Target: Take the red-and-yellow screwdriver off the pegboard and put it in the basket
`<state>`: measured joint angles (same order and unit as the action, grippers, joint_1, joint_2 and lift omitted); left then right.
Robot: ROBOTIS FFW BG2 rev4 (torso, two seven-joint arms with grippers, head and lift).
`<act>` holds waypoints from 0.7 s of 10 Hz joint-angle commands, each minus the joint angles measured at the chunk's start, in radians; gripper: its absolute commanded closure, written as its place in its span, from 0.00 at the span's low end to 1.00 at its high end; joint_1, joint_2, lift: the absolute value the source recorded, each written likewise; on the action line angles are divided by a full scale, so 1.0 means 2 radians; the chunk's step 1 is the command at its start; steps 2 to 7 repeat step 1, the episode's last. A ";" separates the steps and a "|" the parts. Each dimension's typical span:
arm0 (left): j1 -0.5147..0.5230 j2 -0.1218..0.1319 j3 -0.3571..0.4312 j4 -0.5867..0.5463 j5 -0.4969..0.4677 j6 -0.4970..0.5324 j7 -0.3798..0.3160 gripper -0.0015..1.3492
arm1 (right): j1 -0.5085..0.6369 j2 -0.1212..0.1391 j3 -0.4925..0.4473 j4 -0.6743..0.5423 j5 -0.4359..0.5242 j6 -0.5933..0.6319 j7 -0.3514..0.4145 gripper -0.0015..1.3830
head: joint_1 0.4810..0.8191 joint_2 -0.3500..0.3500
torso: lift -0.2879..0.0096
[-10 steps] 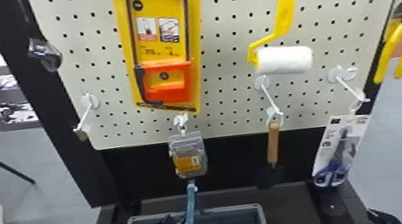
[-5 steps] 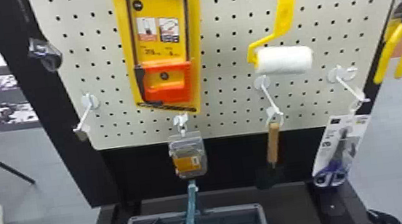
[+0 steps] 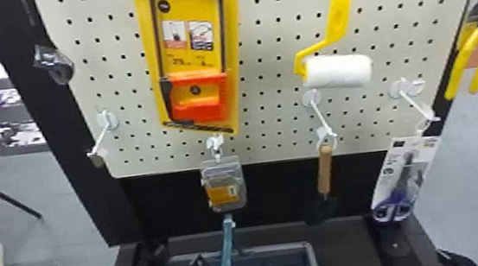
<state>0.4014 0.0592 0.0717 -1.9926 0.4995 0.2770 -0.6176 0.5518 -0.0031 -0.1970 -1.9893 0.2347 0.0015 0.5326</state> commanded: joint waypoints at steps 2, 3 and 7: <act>0.003 -0.002 0.015 -0.032 -0.036 0.006 0.000 0.13 | 0.000 0.002 0.000 0.000 0.000 0.000 0.000 0.15 | 0.20 0.50 | 0.63; 0.003 -0.002 0.015 -0.032 -0.036 0.006 0.000 0.13 | 0.000 0.002 0.000 0.000 0.000 0.000 0.000 0.15 | 0.20 0.50 | 0.63; 0.003 -0.002 0.015 -0.032 -0.036 0.006 0.000 0.13 | 0.000 0.002 0.000 0.000 0.000 0.000 0.000 0.15 | 0.20 0.50 | 0.63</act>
